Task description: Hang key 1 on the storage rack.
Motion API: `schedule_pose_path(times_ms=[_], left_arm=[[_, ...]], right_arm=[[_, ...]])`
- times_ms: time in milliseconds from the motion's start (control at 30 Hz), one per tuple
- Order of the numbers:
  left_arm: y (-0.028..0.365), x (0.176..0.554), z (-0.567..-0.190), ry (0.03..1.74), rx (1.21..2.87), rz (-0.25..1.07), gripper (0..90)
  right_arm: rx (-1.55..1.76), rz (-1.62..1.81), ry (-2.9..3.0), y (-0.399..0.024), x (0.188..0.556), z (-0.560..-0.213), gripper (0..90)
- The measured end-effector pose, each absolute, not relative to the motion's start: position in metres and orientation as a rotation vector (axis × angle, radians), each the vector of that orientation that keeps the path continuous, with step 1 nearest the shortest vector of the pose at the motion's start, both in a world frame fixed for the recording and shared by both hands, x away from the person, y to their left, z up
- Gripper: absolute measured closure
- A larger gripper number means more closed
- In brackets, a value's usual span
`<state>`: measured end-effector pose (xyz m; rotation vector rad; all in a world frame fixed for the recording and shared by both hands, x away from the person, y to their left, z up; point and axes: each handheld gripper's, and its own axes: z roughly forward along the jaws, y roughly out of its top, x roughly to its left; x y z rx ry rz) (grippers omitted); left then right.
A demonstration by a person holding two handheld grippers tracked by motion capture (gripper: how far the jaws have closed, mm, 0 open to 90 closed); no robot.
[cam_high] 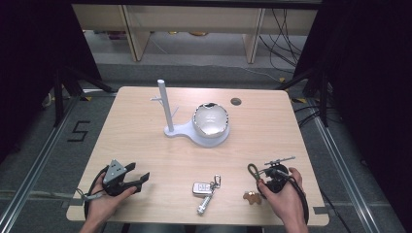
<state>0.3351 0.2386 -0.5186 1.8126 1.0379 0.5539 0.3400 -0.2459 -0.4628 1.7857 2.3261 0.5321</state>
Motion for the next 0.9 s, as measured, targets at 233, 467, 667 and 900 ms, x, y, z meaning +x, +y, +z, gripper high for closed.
schedule_pose_path(times_ms=[233, 467, 667, 900], left_arm=[[0.239, 0.333, -0.520, 0.997, 1.801, 0.598, 30.1], [0.237, 0.332, -0.521, 0.967, 1.798, 0.594, 30.7], [0.236, 0.332, -0.521, 0.972, 1.787, 0.596, 31.3], [0.236, 0.331, -0.522, 0.975, 1.790, 0.592, 31.5]], right_arm=[[1.769, 0.414, 2.388, -0.247, 0.355, -0.453, 59.5], [1.726, 0.266, 2.501, -0.243, 0.379, -0.452, 63.9], [1.743, 0.160, 2.566, -0.235, 0.392, -0.456, 62.4], [1.741, 0.087, 2.614, -0.229, 0.398, -0.464, 59.6]])
